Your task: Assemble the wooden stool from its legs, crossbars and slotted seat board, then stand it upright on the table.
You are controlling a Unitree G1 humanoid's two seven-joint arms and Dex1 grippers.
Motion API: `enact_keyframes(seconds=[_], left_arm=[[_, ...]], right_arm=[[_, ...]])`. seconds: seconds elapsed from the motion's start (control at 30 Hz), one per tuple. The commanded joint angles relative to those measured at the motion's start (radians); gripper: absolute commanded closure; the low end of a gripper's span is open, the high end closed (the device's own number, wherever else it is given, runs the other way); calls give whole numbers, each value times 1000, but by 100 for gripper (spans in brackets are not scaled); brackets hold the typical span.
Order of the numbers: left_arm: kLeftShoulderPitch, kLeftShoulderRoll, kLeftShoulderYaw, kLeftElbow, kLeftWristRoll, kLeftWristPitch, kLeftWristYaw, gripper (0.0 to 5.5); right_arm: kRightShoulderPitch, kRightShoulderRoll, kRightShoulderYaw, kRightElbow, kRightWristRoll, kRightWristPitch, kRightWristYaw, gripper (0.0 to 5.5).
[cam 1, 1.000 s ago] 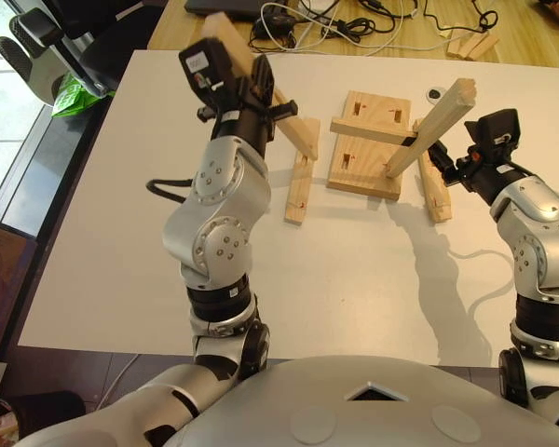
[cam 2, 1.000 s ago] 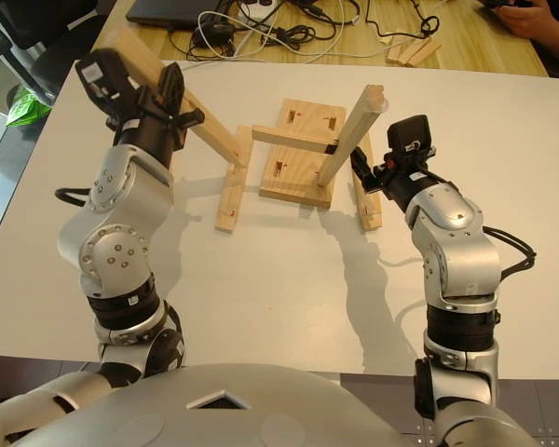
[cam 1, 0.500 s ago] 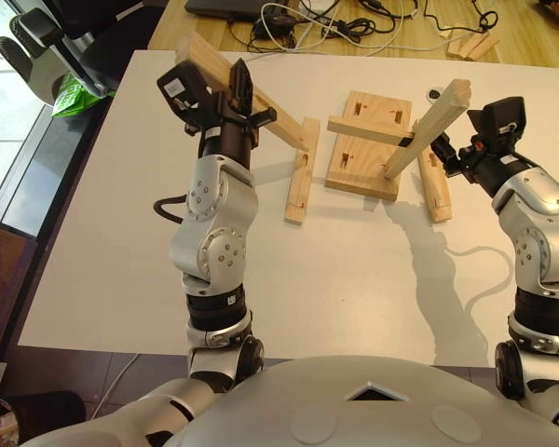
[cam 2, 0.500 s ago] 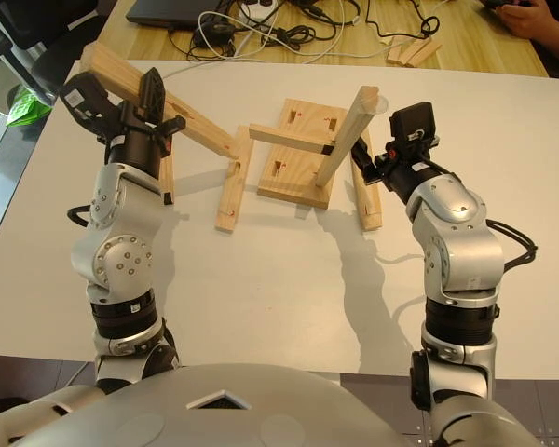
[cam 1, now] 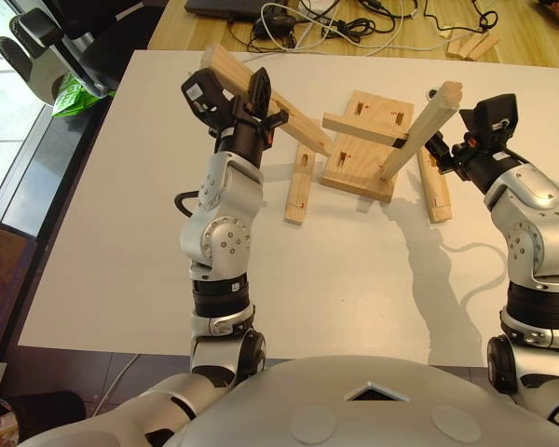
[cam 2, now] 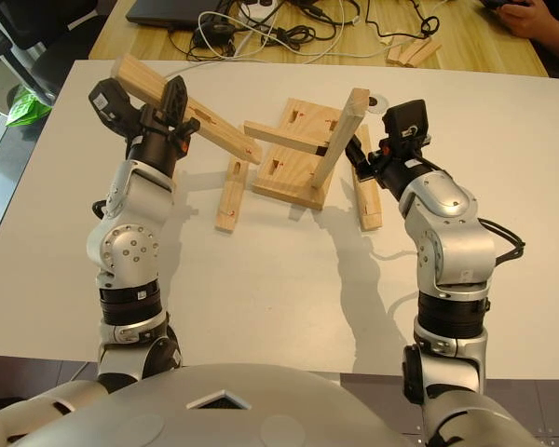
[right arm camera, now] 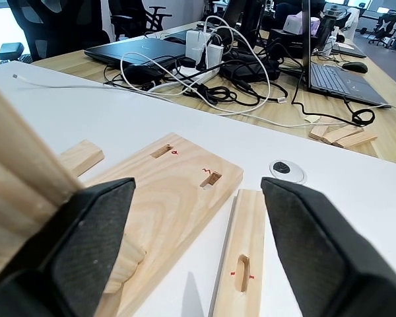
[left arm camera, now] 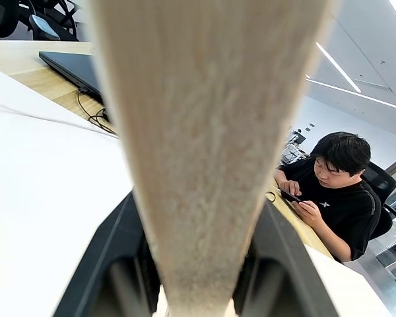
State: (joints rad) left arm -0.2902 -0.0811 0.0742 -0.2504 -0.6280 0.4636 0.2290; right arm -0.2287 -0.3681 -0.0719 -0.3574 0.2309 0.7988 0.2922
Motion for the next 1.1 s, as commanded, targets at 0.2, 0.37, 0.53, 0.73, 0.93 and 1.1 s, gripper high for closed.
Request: enact_keyframes(seconds=[0.2, 0.37, 0.53, 0.73, 0.93, 1.1], left_arm=[[-35, -72, -63, 98, 30, -59, -65, 447], [-51, -7, -147, 151, 155, -103, -163, 447], [-23, 23, -171, 169, 244, -136, -220, 447], [-10, 46, -148, 125, 282, -138, -255, 447], [-10, 39, -143, 128, 299, -142, -273, 447], [1, 26, -153, 117, 301, -135, -291, 447]], right_arm=[[-26, 12, 1, 3, 12, 23, -2, 196], [-52, 6, -19, 19, 14, 22, -1, 196], [-85, -9, -48, 38, 16, 22, 4, 196], [-87, -19, -65, 40, 23, 23, 0, 196], [-97, -19, -67, 40, 25, 24, 2, 196], [-114, -28, -71, 43, 27, 26, 7, 196]])
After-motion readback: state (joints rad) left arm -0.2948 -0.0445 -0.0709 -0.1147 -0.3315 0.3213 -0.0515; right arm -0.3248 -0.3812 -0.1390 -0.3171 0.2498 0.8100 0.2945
